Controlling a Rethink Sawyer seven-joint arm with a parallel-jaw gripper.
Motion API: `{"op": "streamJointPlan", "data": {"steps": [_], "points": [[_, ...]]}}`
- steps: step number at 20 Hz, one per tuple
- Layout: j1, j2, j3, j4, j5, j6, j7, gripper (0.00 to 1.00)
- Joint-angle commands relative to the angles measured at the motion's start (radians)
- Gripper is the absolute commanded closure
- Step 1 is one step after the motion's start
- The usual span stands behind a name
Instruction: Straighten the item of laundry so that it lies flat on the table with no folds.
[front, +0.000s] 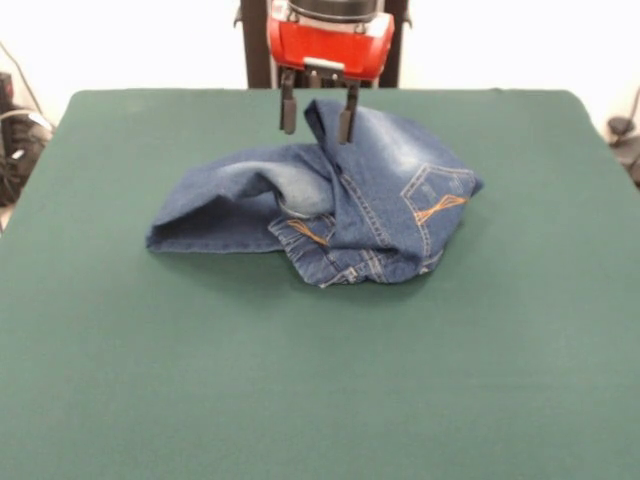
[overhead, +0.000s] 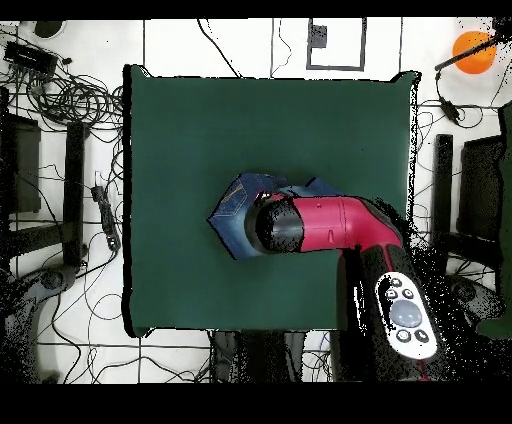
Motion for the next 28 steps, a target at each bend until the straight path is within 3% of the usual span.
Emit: {"op": "streamJointPlan", "data": {"steps": [1,5,14,28], "points": [[0.023,0.050,0.123,-0.072,0.068,0.182,-0.072,0.00],[0.027,0.059,0.129,-0.094,0.065,0.199,-0.078,0.00],[0.052,0.105,0.113,-0.069,0.030,0.089,-0.032,0.00],[0.064,0.178,0.107,-0.070,0.023,0.042,-0.011,0.00]]}}
